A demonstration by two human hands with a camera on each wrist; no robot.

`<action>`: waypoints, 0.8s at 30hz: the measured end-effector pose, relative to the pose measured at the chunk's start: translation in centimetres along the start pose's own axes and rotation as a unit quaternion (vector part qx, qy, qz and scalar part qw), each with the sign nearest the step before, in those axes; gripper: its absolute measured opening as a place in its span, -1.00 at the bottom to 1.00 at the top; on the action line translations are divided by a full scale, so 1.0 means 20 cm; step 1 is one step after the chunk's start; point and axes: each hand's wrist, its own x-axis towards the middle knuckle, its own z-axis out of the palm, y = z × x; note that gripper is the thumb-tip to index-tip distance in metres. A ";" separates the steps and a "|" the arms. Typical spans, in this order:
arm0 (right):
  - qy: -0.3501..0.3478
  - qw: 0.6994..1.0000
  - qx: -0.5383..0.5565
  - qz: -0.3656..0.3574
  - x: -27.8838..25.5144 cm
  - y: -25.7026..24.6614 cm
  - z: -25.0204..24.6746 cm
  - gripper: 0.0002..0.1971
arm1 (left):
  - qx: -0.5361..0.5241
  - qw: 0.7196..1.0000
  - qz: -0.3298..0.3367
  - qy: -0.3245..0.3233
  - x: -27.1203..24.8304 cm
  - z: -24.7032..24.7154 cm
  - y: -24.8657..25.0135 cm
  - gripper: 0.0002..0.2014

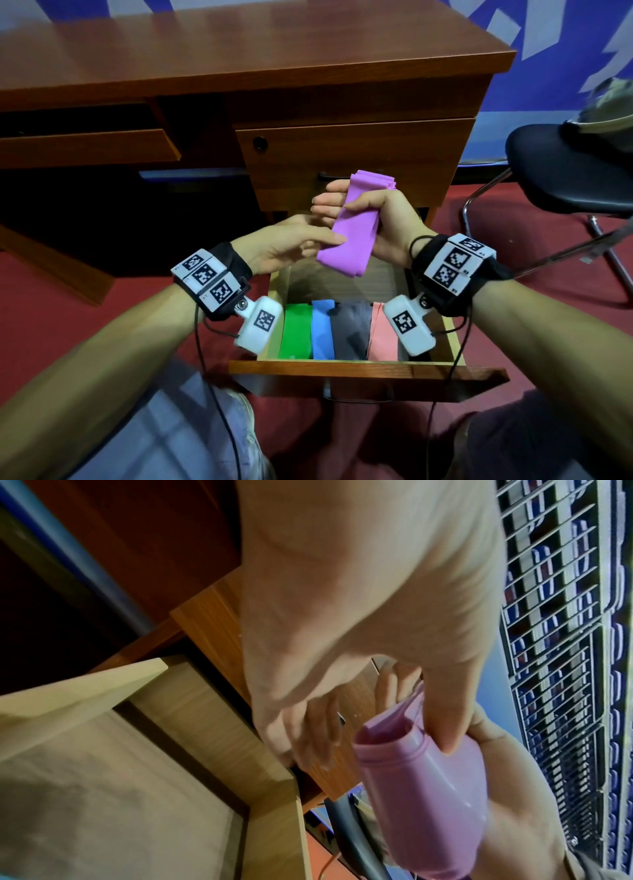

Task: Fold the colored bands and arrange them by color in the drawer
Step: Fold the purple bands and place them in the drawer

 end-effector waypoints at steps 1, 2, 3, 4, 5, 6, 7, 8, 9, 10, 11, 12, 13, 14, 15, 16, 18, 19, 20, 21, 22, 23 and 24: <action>-0.003 1.000 0.010 0.003 -0.01 -0.01 0.01 -0.56 | -0.002 1.000 -0.001 -0.008 0.00 0.00 -0.01 -0.39; -0.001 1.000 0.021 0.005 -0.02 -0.02 0.02 -0.55 | -0.007 1.000 0.000 -0.014 0.00 0.01 -0.01 -0.39; 0.002 0.999 0.037 0.006 -0.02 -0.03 0.02 -0.56 | -0.003 1.000 0.001 -0.015 -0.01 0.01 -0.01 -0.43; 0.006 0.999 0.052 0.007 -0.03 -0.04 0.02 -0.56 | 0.006 1.000 0.001 -0.019 -0.02 0.02 0.00 -0.49; 0.008 0.998 0.061 0.007 -0.03 -0.05 0.01 -0.57 | 0.015 1.000 0.000 -0.024 -0.02 0.02 -0.01 -0.53; 0.010 0.998 0.062 0.006 -0.02 -0.06 0.01 -0.58 | 0.023 0.999 0.002 -0.029 -0.03 0.03 -0.01 -0.56; 0.010 0.998 0.055 0.006 -0.02 -0.06 0.00 -0.60 | 0.025 0.999 0.006 -0.029 -0.03 0.04 -0.02 -0.56; 0.011 0.999 0.045 0.007 -0.01 -0.06 0.00 -0.62 | 0.027 0.999 0.006 -0.022 -0.03 0.04 -0.02 -0.56; 0.011 0.999 0.034 0.008 -0.01 -0.06 0.00 -0.65 | 0.032 0.999 0.003 -0.014 -0.02 0.05 -0.03 -0.57; 0.011 1.000 0.023 0.010 0.00 -0.05 -0.01 -0.65 | 0.037 0.999 0.000 -0.009 -0.02 0.06 -0.03 -0.60; 0.013 1.000 0.014 0.012 0.01 -0.05 -0.02 -0.61 | 0.038 0.999 -0.004 -0.007 -0.02 0.07 -0.03 -0.64; 0.018 1.000 0.005 0.012 0.01 -0.04 -0.04 -0.57 | 0.041 0.999 -0.008 -0.005 -0.02 0.08 -0.02 -0.66; 0.025 1.000 -0.006 0.012 0.02 -0.04 -0.05 -0.55 | 0.042 0.999 -0.013 -0.001 -0.02 0.08 -0.02 -0.67; 0.035 0.999 -0.022 0.012 0.03 -0.03 -0.06 -0.53 | 0.046 0.999 -0.017 0.002 -0.01 0.08 -0.02 -0.66; 0.047 0.997 -0.056 0.011 0.04 -0.03 -0.07 -0.53 | 0.049 0.999 -0.021 0.005 0.00 0.07 -0.02 -0.65; 0.066 0.991 -0.113 0.012 0.06 -0.03 -0.08 -0.53 | 0.052 0.998 -0.026 0.009 0.00 0.06 -0.02 -0.64; 0.116 0.957 -0.265 0.015 0.07 -0.03 -0.09 -0.56 | 0.052 0.998 -0.039 0.025 0.01 0.04 -0.02 -0.64; 0.144 0.930 -0.338 0.021 0.08 -0.03 -0.09 -0.56 | 0.052 0.997 -0.045 0.033 0.01 0.03 -0.02 -0.65; 0.167 0.900 -0.401 0.031 0.08 -0.04 -0.11 -0.56 | 0.054 0.996 -0.051 0.040 0.01 0.02 -0.02 -0.65; 0.181 0.873 -0.451 0.045 0.08 -0.05 -0.12 -0.56 | 0.056 0.996 -0.058 0.045 0.01 0.02 -0.03 -0.66; 0.185 0.853 -0.484 0.062 0.07 -0.06 -0.13 -0.56 | 0.056 0.995 -0.065 0.046 0.01 0.01 -0.03 -0.66; 0.180 0.842 -0.503 0.076 0.07 -0.07 -0.14 -0.55 | 0.055 0.995 -0.074 0.045 0.02 0.01 -0.04 -0.67; 0.172 0.836 -0.513 0.087 0.06 -0.08 -0.15 -0.53 | 0.054 0.994 -0.085 0.045 0.02 0.01 -0.04 -0.68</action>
